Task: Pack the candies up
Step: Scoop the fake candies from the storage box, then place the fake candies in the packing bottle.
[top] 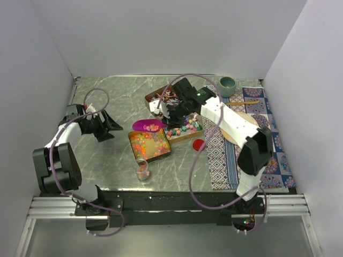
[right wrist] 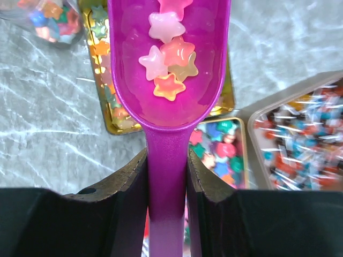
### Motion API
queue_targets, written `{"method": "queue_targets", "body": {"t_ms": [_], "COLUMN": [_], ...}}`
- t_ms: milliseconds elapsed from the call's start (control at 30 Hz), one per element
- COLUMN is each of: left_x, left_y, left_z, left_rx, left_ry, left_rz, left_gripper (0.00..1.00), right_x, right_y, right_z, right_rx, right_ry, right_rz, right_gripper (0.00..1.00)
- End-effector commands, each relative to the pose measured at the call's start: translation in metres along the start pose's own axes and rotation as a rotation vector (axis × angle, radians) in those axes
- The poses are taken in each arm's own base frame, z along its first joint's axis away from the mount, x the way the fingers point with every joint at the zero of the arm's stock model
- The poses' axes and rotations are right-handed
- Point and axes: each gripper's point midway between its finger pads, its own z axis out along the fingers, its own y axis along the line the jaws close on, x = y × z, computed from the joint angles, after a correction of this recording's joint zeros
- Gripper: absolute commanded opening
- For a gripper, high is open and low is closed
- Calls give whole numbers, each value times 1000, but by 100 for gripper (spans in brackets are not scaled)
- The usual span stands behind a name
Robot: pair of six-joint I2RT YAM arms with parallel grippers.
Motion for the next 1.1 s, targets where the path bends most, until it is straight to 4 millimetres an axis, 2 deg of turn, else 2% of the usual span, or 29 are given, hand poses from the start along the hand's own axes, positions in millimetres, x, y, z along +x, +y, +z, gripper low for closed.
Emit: {"method": "queue_targets", "body": {"t_ms": [0,33,67,133,167,333,367,433,533,700,900,933,1067], "left_x": [-35,-37,-40,-47,-50,-64,-64,-62,-58,-50,-54,-53,-56], "left_y": [-36,-38,-41,-40,-42,-36,-39,-40,-45,-53,-60,-62,-64], "left_z": [-25,-27,-31,-35,-39,-56,-60,-64,-71,-76,-79,-79,-80], "left_rx": [58,54,49,16,5,-103,-109,-116,-104,-74,-55,-47,-42], "left_ry": [-122,-130,-146,-175,-194,-284,-299,-308,-333,-347,-361,-362,-373], "left_rz": [186,197,218,237,261,318,337,348,361,374,372,370,377], "left_gripper": [97,97,97,97,97,97,97,97,97,97,97,97,97], "right_x": [-32,-22,-30,-21,-26,-21,-16,-21,-22,-29,-37,-44,-48], "right_y": [9,14,16,23,28,53,55,63,67,61,56,56,56], "right_z": [-33,-38,-42,-48,-47,-46,-46,-41,-36,-35,-33,-33,-37], "right_rx": [73,59,62,44,36,-1,2,-4,-9,27,58,70,88], "right_ry": [66,147,168,273,293,435,483,499,551,620,722,715,751], "right_rz": [-141,-166,-207,-253,-288,-408,-425,-452,-469,-522,-547,-558,-633], "right_gripper": [0,0,0,0,0,0,0,0,0,0,0,0,0]}}
